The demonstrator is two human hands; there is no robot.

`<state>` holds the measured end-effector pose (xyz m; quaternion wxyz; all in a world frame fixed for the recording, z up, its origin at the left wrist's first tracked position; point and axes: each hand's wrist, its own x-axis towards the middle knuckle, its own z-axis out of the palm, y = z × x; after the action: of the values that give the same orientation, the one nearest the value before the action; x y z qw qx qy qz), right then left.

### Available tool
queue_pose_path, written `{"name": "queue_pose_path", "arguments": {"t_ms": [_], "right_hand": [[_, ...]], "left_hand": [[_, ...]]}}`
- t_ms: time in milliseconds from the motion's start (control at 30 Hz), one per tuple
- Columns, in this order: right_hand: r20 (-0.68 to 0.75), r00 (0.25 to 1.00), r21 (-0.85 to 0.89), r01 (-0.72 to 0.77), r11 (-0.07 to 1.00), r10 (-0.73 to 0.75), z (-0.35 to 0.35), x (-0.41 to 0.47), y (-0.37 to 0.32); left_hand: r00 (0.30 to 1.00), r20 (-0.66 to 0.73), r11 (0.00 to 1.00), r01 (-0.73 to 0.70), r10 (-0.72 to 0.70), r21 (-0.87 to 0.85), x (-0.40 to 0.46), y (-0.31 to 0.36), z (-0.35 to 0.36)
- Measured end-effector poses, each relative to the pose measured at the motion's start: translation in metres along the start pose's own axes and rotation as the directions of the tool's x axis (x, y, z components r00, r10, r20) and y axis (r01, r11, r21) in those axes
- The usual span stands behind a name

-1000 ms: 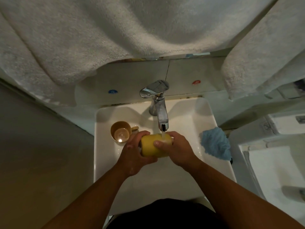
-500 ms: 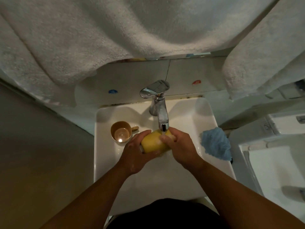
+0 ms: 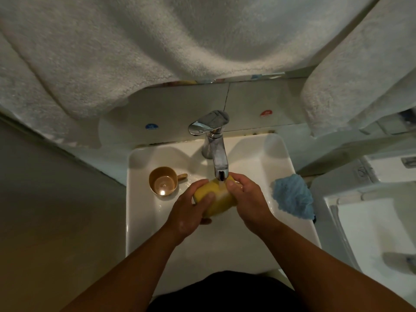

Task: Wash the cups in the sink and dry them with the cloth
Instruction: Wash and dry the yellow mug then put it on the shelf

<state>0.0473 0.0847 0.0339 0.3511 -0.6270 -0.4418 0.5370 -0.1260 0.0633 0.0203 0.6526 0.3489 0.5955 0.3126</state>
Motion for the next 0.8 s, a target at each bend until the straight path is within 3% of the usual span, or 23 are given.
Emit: {"name": "queue_pose_path", "arguments": {"t_ms": [200, 367, 533, 700, 800], "right_hand": [[0.027, 0.999, -0.06, 0.036, 0.998, -0.034, -0.001, -0.002, 0.0], [0.106, 0.994, -0.072, 0.007, 0.997, 0.001, 0.005, -0.004, 0.006], [-0.011, 1.0, -0.105, -0.011, 0.994, 0.01, 0.006, -0.003, 0.005], [0.168, 0.985, -0.26, 0.077, 0.963, -0.033, 0.005, -0.006, -0.001], [0.101, 0.995, -0.177, 0.03, 0.984, -0.012, 0.005, -0.004, -0.001]], "left_hand": [[0.998, -0.057, 1.0, -0.028, 0.028, -0.002, 0.001, 0.001, -0.004], [0.976, -0.032, 0.932, -0.195, 0.215, 0.307, 0.001, -0.002, -0.006], [0.975, -0.01, 0.917, -0.205, 0.222, 0.343, 0.002, -0.003, -0.008], [0.961, -0.031, 0.9, -0.247, 0.276, 0.359, 0.004, -0.008, -0.006], [0.949, -0.047, 0.878, -0.269, 0.312, 0.395, 0.002, -0.008, -0.01]]}}
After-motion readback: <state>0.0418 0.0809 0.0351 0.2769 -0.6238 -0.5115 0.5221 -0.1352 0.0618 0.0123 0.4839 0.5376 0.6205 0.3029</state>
